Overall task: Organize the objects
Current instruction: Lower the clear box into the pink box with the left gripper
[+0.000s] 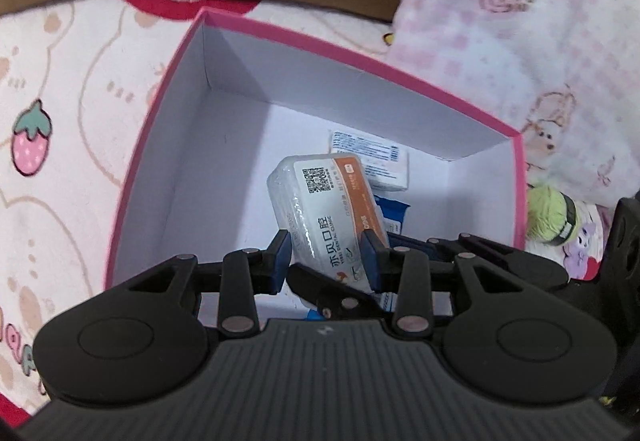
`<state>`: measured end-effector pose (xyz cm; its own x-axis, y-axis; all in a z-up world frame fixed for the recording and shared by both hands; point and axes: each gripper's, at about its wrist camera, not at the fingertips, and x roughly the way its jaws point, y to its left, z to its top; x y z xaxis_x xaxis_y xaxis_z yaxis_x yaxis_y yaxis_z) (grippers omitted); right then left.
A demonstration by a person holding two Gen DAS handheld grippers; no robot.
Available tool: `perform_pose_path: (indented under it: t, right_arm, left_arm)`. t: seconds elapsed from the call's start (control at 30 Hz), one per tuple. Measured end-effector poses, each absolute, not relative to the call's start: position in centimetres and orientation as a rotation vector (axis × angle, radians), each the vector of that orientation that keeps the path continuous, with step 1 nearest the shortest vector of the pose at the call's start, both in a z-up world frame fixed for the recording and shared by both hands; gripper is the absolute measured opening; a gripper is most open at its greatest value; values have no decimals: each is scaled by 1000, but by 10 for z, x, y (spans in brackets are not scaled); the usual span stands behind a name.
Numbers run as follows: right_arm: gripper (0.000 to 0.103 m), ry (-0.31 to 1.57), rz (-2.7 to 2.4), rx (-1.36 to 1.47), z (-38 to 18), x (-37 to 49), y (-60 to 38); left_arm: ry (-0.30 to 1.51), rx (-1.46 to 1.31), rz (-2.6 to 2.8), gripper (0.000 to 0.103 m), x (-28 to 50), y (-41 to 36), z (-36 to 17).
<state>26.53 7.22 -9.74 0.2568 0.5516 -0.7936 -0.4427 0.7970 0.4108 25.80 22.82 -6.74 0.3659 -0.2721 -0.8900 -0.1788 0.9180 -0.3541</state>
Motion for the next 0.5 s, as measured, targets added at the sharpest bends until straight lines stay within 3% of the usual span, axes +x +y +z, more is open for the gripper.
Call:
perform_pose_path:
  t: [0.5]
  right_arm:
    - [70, 1319, 690, 107, -134, 279, 94]
  left_arm:
    - [1319, -425, -64, 36, 267, 241, -105]
